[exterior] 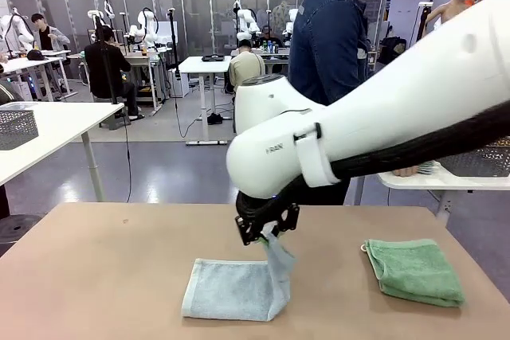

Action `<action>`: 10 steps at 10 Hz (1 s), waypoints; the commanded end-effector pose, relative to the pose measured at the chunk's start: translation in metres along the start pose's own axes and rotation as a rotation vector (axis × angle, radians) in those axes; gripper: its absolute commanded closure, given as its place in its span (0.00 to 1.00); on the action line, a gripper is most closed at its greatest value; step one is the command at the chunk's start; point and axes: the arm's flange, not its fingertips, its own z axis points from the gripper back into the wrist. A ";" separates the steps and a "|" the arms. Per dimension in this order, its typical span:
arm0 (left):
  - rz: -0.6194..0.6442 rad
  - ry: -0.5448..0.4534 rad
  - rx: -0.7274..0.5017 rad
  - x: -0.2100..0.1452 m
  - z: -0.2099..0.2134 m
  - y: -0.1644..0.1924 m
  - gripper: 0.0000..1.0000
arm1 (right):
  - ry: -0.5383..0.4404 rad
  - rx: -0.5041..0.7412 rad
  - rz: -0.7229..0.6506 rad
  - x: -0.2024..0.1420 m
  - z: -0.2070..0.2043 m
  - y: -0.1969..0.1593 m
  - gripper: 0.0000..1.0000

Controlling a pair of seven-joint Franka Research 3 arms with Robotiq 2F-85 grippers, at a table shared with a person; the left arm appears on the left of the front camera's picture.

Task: Fold the towels and place them in the basket.
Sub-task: When a person lays out a Towel with hook on the table, fold it in half twice.

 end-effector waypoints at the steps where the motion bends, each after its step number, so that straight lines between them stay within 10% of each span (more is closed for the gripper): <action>1: -0.006 0.009 0.022 -0.003 -0.001 0.001 0.00 | 0.049 0.050 -0.060 0.020 -0.007 0.027 1.00; 9: -0.006 0.009 0.022 -0.003 -0.001 0.001 0.00 | 0.116 0.225 -0.184 0.043 -0.057 0.084 1.00; 10: -0.006 0.009 0.022 -0.003 -0.001 0.001 0.00 | 0.109 0.225 -0.182 0.043 -0.059 0.085 0.79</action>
